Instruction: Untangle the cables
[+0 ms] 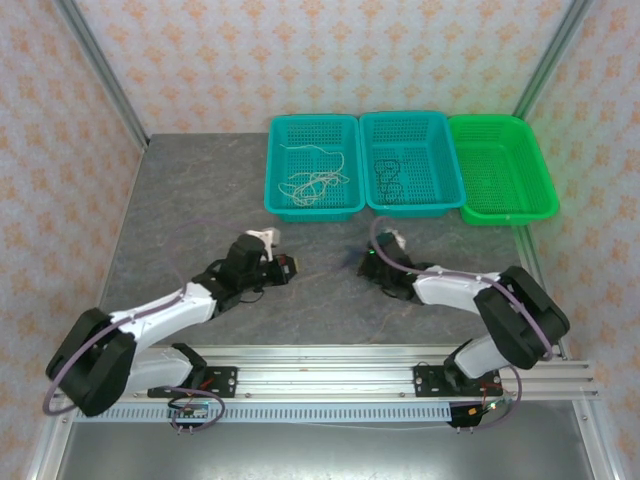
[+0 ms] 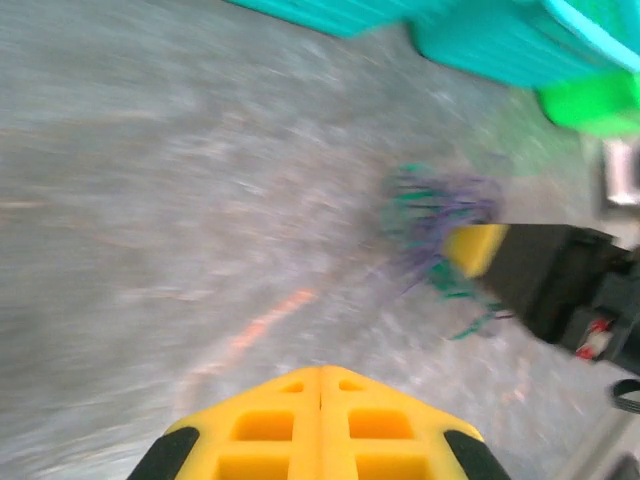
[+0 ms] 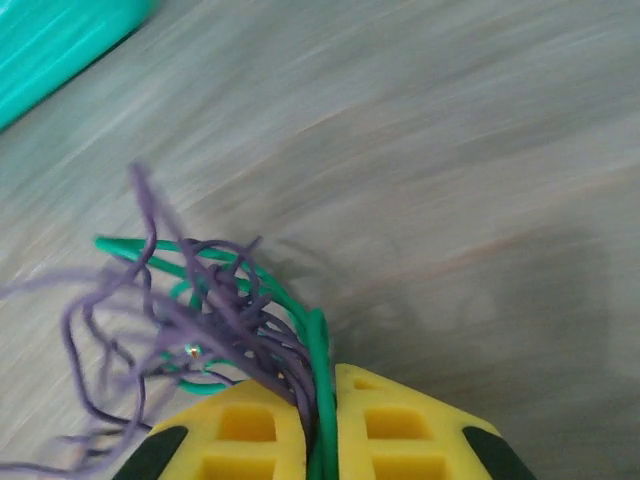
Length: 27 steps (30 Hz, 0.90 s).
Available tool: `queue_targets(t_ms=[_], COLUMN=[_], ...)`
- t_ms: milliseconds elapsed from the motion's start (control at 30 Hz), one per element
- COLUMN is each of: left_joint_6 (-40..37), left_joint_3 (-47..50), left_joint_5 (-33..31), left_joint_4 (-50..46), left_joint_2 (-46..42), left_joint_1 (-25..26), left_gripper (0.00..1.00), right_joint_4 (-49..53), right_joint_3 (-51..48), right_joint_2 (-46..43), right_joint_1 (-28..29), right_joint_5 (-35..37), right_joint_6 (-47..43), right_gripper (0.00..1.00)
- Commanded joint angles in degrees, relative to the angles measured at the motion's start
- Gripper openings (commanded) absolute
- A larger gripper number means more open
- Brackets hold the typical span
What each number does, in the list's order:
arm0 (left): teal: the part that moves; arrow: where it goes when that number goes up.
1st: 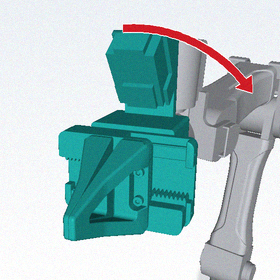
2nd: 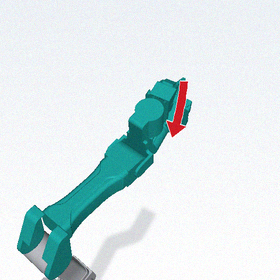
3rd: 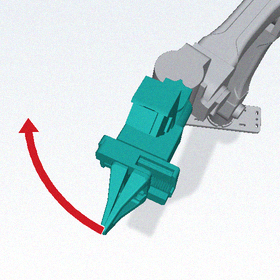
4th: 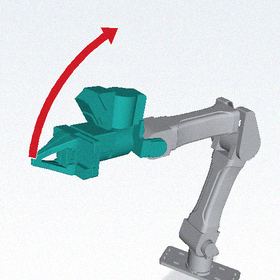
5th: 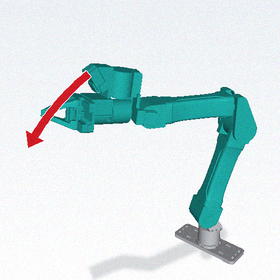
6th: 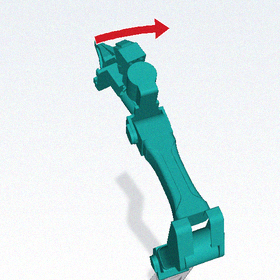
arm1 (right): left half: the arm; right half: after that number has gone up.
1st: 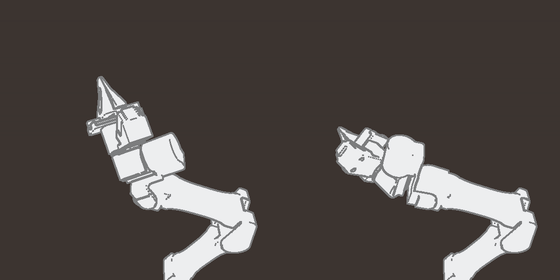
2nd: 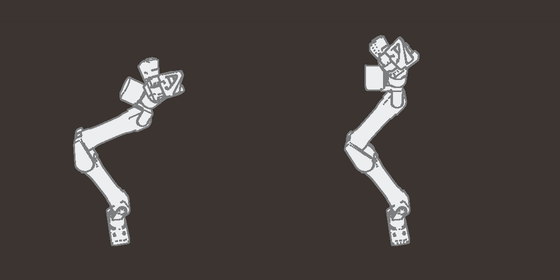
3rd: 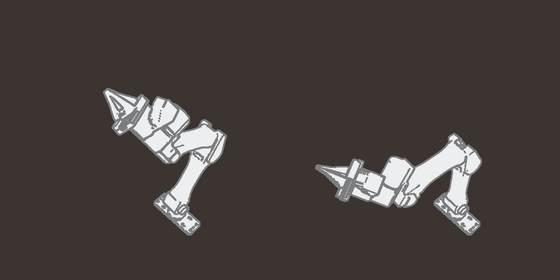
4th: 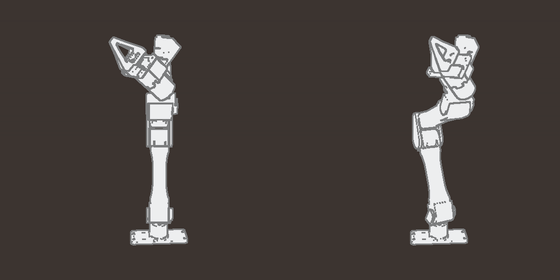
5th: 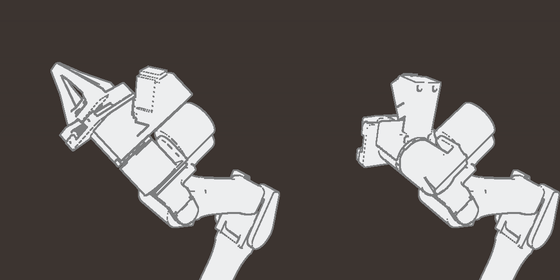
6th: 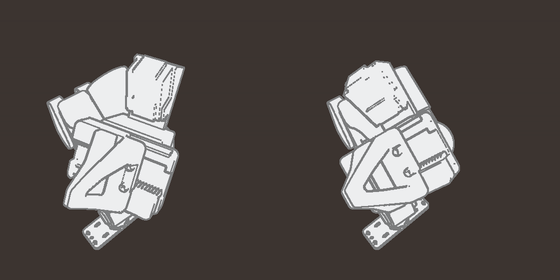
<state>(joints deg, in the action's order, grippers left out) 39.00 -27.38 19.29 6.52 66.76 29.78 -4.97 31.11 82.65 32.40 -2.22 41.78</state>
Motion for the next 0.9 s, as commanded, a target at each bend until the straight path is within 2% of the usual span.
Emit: queue_targets(t_ms=[0, 67, 167, 233, 300, 367, 500, 600, 767, 867], left_joint_6=[-0.01, 0.06, -0.8, -1.76, -1.6, -1.71, -0.86, 3.07, 3.55, 2.76], left_joint_3=[3.13, 4.2, 4.43, 4.99, 5.31, 4.11, 0.7, -0.19, -2.23, -4.49], left_joint_5=[-5.66, -4.97, -2.89, 3.52, 10.73, 12.7, 10.87, 10.57, 8.03, 3.21], left_joint_4=[-8.27, -8.78, -7.99, -2.44, 5.55, 8.38, 9.41, 14.38, 16.61, 11.1], left_joint_2=[-3.43, -5.11, -5.69, -4.86, -3.48, -2.8, -1.11, 2.53, 7.48, 9.85], left_joint_1=[-4.2, -6.34, -7.02, -7.04, -6.25, -3.95, 1.0, 2.59, 3.77, 3.74], left_gripper=[0.0, 0.0, 0.0, 0.0, 0.0, 0.06, 0.26, 0.31, 0.39, 0.44], right_joint_4=[12.8, 10.92, 10.97, 7.59, -0.04, -3.52, -4.08, -4.23, -3.92, -3.09], right_joint_3=[-4.95, -7.35, -7.57, -7.74, -8.71, -8.04, -3.38, 0.09, 4.95, 6.66], right_joint_2=[-5.2, -8.89, -11.66, -11.77, -10.68, -8.58, -3.38, 0.48, 6.47, 8.11], right_joint_1=[-5.79, -7.91, -8.1, -8.07, -8.06, -7.53, -3.07, 0.93, 4.59, 6.25], right_joint_5=[12.54, 11.16, 11.35, 6.93, -2.67, -9.32, -16.41, -18.24, -23.12, -23.47], right_joint_6=[9.21, 10.53, 8.9, 5.99, 2.82, 2.57, -1.49, -3.81, -5.83, -6.55], right_gripper=[0.13, 0.18, 0.14, 0.06, 0.03, 0.02, 0.01, 0.01, 0.01, 0.01])
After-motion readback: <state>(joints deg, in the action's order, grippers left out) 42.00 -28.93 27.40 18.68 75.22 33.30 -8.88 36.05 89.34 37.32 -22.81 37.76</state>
